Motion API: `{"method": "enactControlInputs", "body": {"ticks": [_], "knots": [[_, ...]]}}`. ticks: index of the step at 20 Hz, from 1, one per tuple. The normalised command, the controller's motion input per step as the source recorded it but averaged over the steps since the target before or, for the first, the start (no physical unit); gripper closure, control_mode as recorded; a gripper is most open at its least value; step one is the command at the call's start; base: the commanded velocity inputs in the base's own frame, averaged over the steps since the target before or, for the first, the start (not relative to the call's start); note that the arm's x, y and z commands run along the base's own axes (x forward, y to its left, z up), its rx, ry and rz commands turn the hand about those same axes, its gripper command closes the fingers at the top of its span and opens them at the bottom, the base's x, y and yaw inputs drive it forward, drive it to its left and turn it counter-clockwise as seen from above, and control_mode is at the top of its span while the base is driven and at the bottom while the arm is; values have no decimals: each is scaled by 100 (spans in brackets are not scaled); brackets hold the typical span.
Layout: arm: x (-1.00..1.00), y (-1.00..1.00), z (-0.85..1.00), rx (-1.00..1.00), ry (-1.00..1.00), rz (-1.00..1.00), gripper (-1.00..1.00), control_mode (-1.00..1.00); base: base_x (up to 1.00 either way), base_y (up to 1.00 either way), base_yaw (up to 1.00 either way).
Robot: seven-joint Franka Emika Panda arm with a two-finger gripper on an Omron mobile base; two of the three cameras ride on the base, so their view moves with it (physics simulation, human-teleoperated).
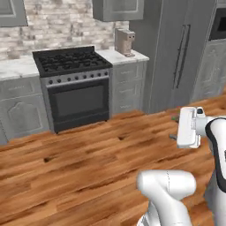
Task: Move the drinks to the dining counter.
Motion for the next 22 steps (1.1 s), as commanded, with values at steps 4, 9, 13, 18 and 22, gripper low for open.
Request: {"method": "enactControlInputs", "body": {"ticks": [4,9,13,18,22], "knots": [[0,0,0,0,0,0,-100,100,9,34,81],[0,0,0,0,0,0,-100,100,17,40,76],[0,0,0,0,0,0,-100,100,29,43,70],[0,0,0,0,0,0,-100,100,36,46,68],[0,0,0,0,0,0,-100,100,37,42,69]]}}
